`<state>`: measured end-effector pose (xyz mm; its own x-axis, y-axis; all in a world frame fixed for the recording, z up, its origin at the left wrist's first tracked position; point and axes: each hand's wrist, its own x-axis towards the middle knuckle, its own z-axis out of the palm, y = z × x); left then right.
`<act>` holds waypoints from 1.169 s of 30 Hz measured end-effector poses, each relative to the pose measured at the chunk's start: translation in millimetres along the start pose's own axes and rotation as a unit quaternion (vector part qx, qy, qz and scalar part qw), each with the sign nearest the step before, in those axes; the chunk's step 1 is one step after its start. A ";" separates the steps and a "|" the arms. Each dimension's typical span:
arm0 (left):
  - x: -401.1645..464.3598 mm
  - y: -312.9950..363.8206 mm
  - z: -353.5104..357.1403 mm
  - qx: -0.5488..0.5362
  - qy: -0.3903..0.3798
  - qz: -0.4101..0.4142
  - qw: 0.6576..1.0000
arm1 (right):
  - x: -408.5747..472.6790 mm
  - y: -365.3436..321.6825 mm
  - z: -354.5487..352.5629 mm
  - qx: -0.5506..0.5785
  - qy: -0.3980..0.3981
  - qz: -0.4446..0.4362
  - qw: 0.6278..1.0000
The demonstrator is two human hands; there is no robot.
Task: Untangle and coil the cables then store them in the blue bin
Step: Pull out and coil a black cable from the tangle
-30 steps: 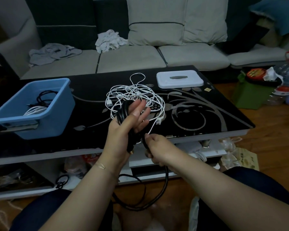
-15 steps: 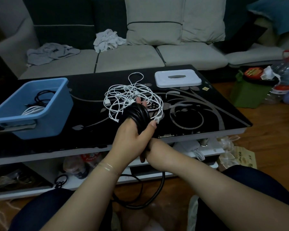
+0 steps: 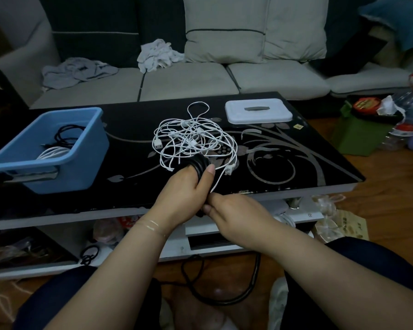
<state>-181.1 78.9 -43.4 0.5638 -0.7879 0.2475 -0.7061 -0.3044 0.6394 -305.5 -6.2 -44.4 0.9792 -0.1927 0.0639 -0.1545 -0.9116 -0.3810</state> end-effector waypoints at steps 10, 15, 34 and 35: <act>-1.6 9.7 -3.7 -0.262 0.117 -0.069 0.956 | 11.9 11.5 8.7 0.253 0.014 0.104 0.962; 2.0 17.8 -13.1 -0.459 0.298 -0.102 0.831 | 19.2 4.1 17.4 0.505 -0.051 0.239 0.828; -6.5 6.0 -61.6 -0.617 0.383 -0.145 0.671 | 19.6 27.8 -9.2 -0.014 0.025 0.052 0.998; -7.1 5.7 -63.1 -0.628 0.382 -0.145 0.663 | 17.1 24.9 -7.5 -0.038 0.016 0.025 0.999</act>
<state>-162.0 116.5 4.4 0.9887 -0.1471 -0.0289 0.1222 0.6789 0.7240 -293.6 -34.9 -45.8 0.9656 -0.2488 0.0757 -0.2138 -0.9251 -0.3137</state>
